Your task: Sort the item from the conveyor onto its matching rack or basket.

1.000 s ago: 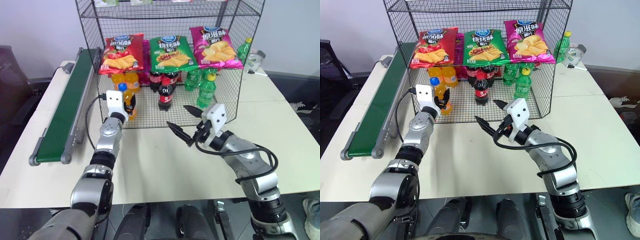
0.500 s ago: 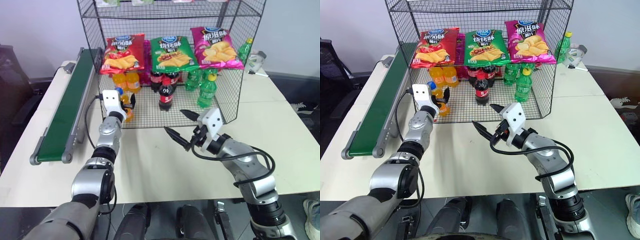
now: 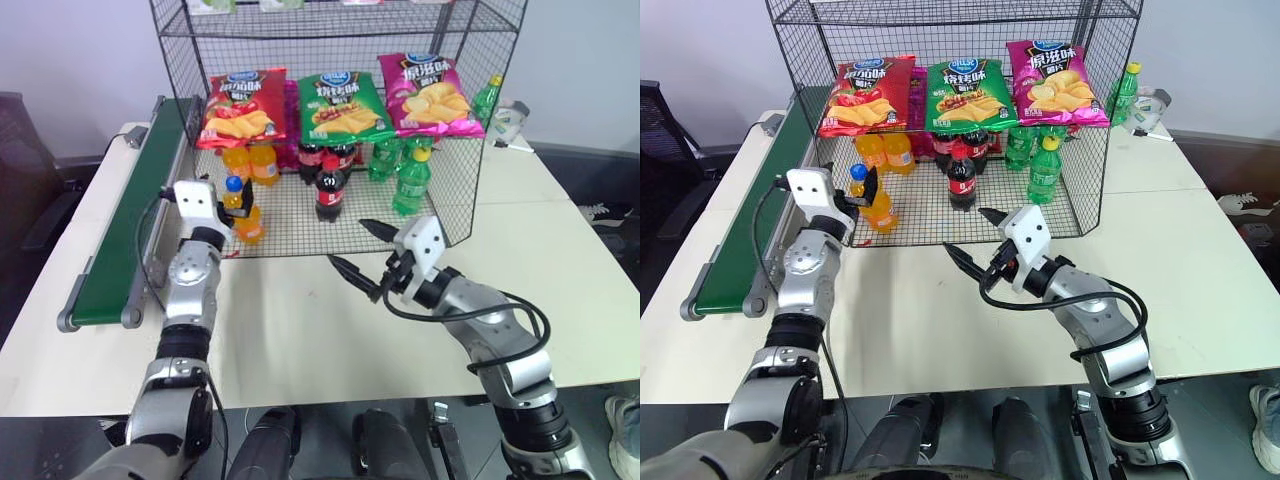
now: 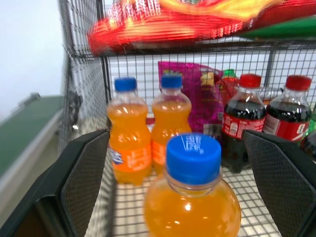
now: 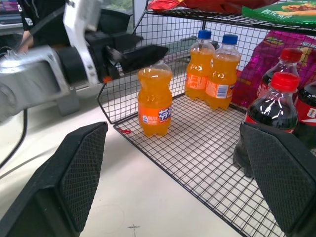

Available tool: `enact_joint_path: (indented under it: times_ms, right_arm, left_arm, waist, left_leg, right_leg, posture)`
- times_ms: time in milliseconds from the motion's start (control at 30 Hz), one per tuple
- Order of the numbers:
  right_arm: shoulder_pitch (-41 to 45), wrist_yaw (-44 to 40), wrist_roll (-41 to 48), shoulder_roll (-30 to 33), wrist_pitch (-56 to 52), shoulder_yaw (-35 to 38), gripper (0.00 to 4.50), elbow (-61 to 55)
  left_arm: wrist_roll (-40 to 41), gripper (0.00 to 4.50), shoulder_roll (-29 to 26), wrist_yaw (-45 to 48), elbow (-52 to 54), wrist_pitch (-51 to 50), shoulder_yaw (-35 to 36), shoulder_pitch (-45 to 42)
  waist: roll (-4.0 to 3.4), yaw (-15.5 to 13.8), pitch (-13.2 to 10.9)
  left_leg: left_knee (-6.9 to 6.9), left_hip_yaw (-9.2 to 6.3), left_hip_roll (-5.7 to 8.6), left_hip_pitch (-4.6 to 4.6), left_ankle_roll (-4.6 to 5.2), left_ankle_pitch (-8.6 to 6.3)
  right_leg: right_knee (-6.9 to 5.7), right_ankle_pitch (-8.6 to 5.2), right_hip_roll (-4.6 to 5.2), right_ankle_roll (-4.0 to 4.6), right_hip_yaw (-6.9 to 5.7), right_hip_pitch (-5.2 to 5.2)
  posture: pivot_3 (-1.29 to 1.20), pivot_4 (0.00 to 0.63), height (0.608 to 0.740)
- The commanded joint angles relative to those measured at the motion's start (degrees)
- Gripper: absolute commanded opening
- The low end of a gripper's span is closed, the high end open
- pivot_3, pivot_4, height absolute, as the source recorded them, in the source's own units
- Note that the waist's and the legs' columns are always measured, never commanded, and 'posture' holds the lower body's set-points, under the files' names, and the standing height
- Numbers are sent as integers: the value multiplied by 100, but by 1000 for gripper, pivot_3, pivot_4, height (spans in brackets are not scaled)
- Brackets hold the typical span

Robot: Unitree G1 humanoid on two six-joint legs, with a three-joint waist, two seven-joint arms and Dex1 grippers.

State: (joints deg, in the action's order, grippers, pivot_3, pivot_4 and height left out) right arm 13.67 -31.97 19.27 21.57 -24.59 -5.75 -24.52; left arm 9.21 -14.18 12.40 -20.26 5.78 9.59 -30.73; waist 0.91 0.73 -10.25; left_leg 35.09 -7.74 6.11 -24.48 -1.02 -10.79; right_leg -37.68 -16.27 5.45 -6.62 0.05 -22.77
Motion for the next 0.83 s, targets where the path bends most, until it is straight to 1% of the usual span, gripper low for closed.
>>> enact_joint_path:
  times_ms: [33,100,200,300,367,533,833]
  right_arm:
    - [103,-82,75,137,116,251,4500,-144]
    - [110,-159,100,254,128,386,4500,-68]
    - [114,-283,149,404,134,545,4500,21]
    - [100,-514,196,628,146,730,4500,162]
    - [66,-697,258,809,130,830,4500,255]
    - [-5,-945,348,1102,115,1056,4500,452]
    - [-232,-1185,384,1338,93,1316,4500,625]
  left_arm:
    - [440,4473,-506,783,1117,-1103,-103,409]
    - [879,4473,-908,1274,1785,-1724,14,770]
    - [1296,4473,-1386,1669,2405,-2287,237,1144]
    - [1592,4473,-1886,1945,2658,-2679,661,1511]
    - [1682,4473,-2114,2022,2735,-2818,880,1727]
    - [1874,4473,-2394,2260,2962,-3078,1116,2156]
    - [1878,4473,-2341,2312,3127,-3135,1045,2274]
  waist:
    - [-1,3,1]
    - [-2,8,0]
    - [-3,-8,0]
    - [-4,-7,0]
    - [-7,-7,0]
    - [-7,-23,0]
    - [-7,-24,0]
  left_leg:
    - [0,0,0,0,0,0]
    - [0,1,0,1,0,0]
    - [-2,0,-3,1,0,0]
    - [-2,-3,-4,2,-1,-1]
    - [-3,-1,-4,3,0,-1]
    - [-7,-2,-5,2,0,-2]
    - [-8,-1,-6,2,0,-3]
  right_leg:
    - [0,0,0,0,0,1]
    - [0,0,1,1,1,1]
    - [1,-1,3,2,3,0]
    - [1,-2,9,4,1,1]
    - [3,-2,11,5,2,1]
    - [8,-2,14,5,6,2]
    - [11,-6,15,13,11,3]
  posture:
    - [0,150,740]
    - [0,150,740]
    - [0,150,740]
    - [0,150,740]
    - [0,150,740]
    - [0,150,740]
    - [0,150,740]
